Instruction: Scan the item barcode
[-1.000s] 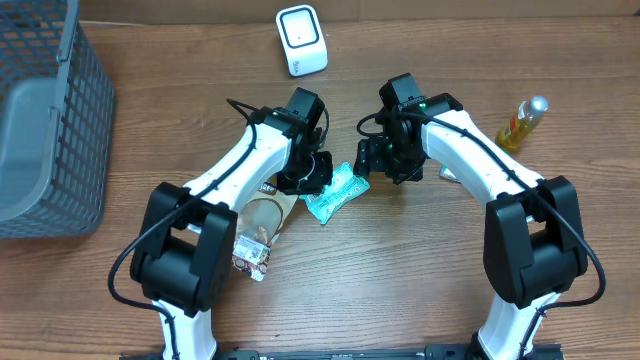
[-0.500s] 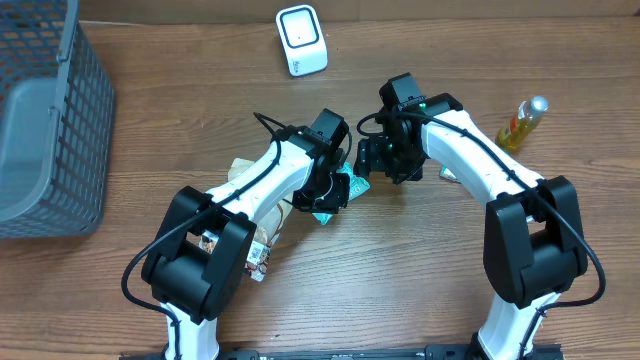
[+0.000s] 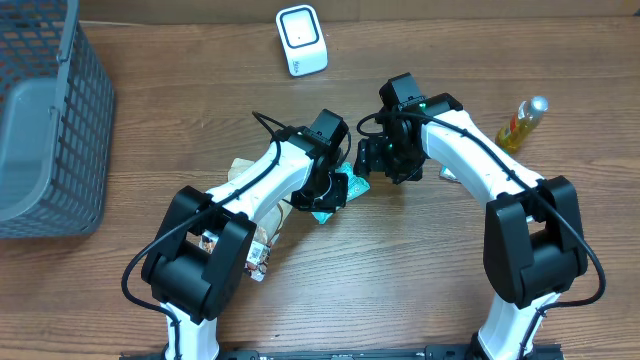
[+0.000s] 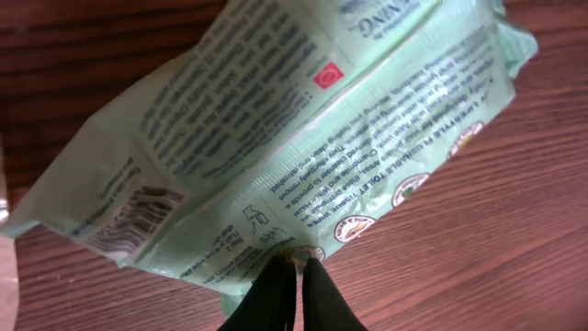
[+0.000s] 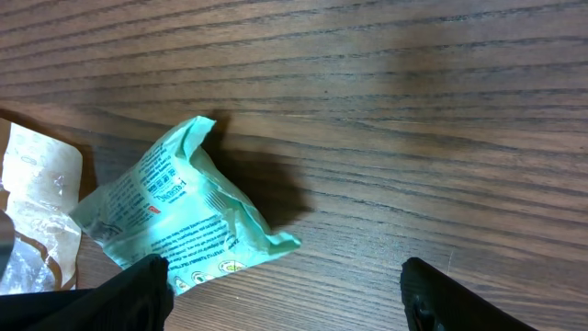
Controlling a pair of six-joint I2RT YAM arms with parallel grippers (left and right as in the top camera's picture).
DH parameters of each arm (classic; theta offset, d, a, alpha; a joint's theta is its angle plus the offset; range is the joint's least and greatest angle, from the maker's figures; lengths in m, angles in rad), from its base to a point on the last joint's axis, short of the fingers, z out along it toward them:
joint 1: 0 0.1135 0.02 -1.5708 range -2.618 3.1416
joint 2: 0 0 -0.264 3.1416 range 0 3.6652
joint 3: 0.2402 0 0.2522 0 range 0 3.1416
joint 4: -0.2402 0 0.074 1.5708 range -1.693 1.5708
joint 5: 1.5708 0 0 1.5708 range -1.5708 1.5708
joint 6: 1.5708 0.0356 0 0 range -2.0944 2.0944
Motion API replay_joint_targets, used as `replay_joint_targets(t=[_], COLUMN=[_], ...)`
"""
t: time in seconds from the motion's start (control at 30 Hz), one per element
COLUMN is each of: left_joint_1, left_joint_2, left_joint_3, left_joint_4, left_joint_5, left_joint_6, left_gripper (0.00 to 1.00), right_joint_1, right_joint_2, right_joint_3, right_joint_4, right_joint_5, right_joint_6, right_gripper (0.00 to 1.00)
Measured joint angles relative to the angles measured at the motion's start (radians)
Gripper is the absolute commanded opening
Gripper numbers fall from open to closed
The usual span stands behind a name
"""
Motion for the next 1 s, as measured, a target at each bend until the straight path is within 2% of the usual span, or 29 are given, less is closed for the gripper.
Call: replay_joint_targets(t=[1.0], left_joint_1=[-0.005], left_joint_2=[-0.024], left_joint_3=[-0.077], left_joint_4=[0.087], left_joint_5=[-0.024], left_joint_6=[-0.072], left_gripper=[0.12], right_joint_1=[0.000], right_joint_2=[0.000], right_joint_3=[-0.019], right_joint_4=[0.008], right_joint_5=[0.000], right_joint_6=[0.000], right_gripper=[0.80])
